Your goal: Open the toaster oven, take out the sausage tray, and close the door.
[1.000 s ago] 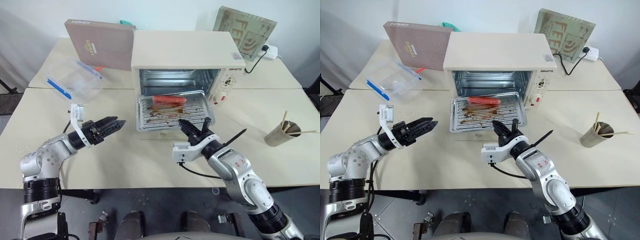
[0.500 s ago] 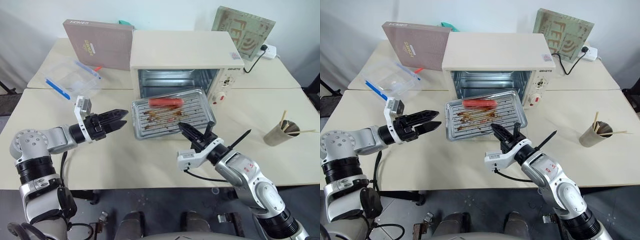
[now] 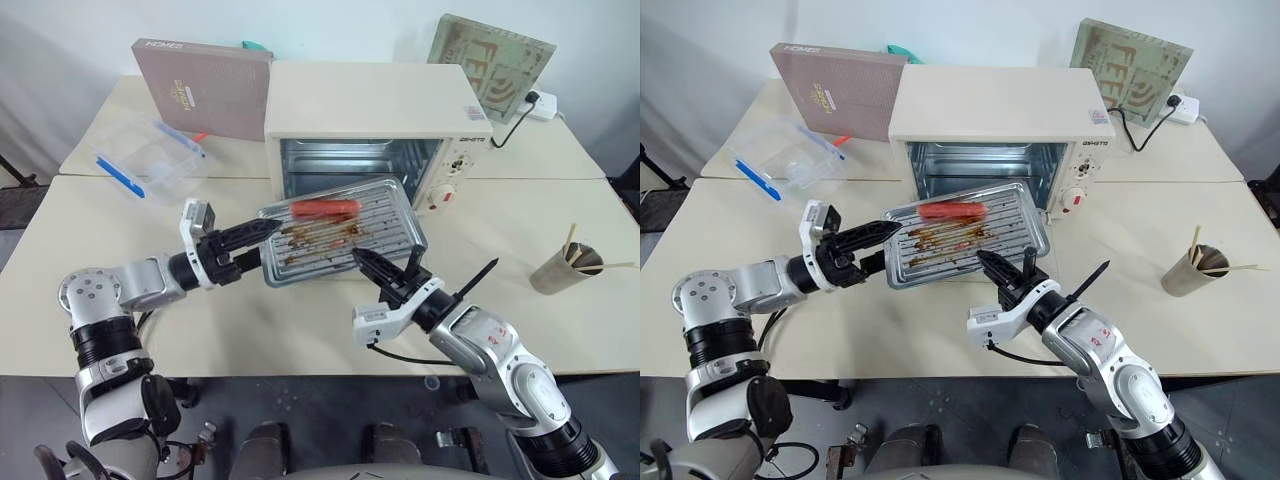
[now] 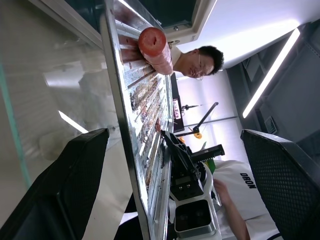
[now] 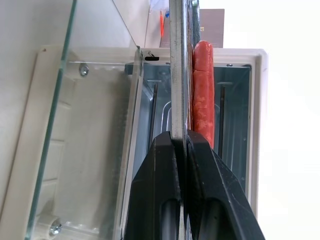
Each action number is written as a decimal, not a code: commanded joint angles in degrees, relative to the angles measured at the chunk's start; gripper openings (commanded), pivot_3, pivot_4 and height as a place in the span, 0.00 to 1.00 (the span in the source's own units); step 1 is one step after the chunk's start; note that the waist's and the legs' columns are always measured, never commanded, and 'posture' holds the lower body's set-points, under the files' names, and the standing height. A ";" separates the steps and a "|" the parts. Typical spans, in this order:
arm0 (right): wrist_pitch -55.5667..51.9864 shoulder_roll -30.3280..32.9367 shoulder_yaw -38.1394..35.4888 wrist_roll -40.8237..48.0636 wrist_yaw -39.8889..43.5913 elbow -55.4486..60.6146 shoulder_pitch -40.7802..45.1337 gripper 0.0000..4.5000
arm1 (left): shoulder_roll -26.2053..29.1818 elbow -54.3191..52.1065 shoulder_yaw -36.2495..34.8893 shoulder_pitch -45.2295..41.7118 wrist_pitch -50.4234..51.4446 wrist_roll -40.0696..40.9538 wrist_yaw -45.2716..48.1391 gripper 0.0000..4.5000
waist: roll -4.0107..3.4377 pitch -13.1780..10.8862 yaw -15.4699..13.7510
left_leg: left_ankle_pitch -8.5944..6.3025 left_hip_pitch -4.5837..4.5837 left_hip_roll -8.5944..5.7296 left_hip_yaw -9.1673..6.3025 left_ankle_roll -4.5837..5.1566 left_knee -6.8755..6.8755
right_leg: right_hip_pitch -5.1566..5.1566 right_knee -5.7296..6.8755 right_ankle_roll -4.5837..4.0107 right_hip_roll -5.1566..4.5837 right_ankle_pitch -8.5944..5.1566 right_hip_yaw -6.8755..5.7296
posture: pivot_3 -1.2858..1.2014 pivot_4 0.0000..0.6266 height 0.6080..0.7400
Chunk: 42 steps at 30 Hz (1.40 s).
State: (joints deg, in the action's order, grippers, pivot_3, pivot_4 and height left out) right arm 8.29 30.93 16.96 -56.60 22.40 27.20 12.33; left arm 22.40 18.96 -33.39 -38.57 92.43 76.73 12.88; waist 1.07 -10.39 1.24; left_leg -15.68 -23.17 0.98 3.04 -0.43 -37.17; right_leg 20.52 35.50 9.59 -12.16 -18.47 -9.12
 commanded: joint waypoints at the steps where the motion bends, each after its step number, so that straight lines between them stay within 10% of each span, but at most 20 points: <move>1: -0.06 -0.31 -2.58 1.09 -0.17 2.85 0.96 0.00 | -0.53 0.85 -2.31 -0.41 -0.56 2.80 -2.33 0.81 | 0.00 0.00 -0.03 | 0.00 0.00 0.00 0.00 0.00 0.00 | 0.00 0.00 0.00 0.00 0.00 0.00 | 0.52 0.24 1.00; 13: 0.93 -1.01 -3.15 4.00 0.45 2.96 0.85 0.00 | -1.90 0.45 -0.99 0.20 -0.08 9.75 -11.13 0.00 | 0.01 0.00 -1.08 | 0.00 0.00 -0.01 0.04 0.00 -0.01 | -0.02 -0.10 0.00 0.01 0.00 0.03 | 0.52 0.24 1.00; 23: 3.70 -1.26 -1.77 10.27 3.49 3.85 -1.44 0.00 | 0.81 -6.19 9.05 9.21 -13.08 34.45 -32.62 0.00 | 0.02 0.01 -1.08 | 0.00 0.04 0.01 -0.15 -0.01 0.02 | -0.04 -0.12 0.00 0.01 0.00 0.09 | 0.52 0.24 1.00; 37: 10.53 5.45 -2.64 22.20 11.78 3.11 -0.02 0.99 | -1.12 -13.49 11.42 13.75 -19.69 36.27 -36.46 0.00 | 0.02 0.01 -1.37 | 0.02 0.06 0.03 -0.10 -0.02 -0.01 | -0.40 -0.69 0.00 0.25 0.00 0.19 | 0.52 0.24 1.00; 42: 11.55 13.84 -4.42 36.95 20.91 2.73 -4.02 0.99 | 2.70 -12.86 9.90 15.92 -17.35 36.27 -31.99 0.00 | 0.02 0.01 -1.41 | 0.02 0.06 0.06 -0.15 -0.02 -0.01 | -0.51 -0.82 0.00 0.30 0.00 0.16 | 0.52 0.24 1.00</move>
State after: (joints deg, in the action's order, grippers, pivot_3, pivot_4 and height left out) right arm 19.82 43.38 15.09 -25.38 40.91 27.82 9.11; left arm 23.58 7.42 -21.81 -23.16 73.86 110.97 -22.35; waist 1.09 -10.38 -0.17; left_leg -15.66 -23.10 1.04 2.90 -0.45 -37.16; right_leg 20.00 34.62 9.58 -11.86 -18.47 -8.96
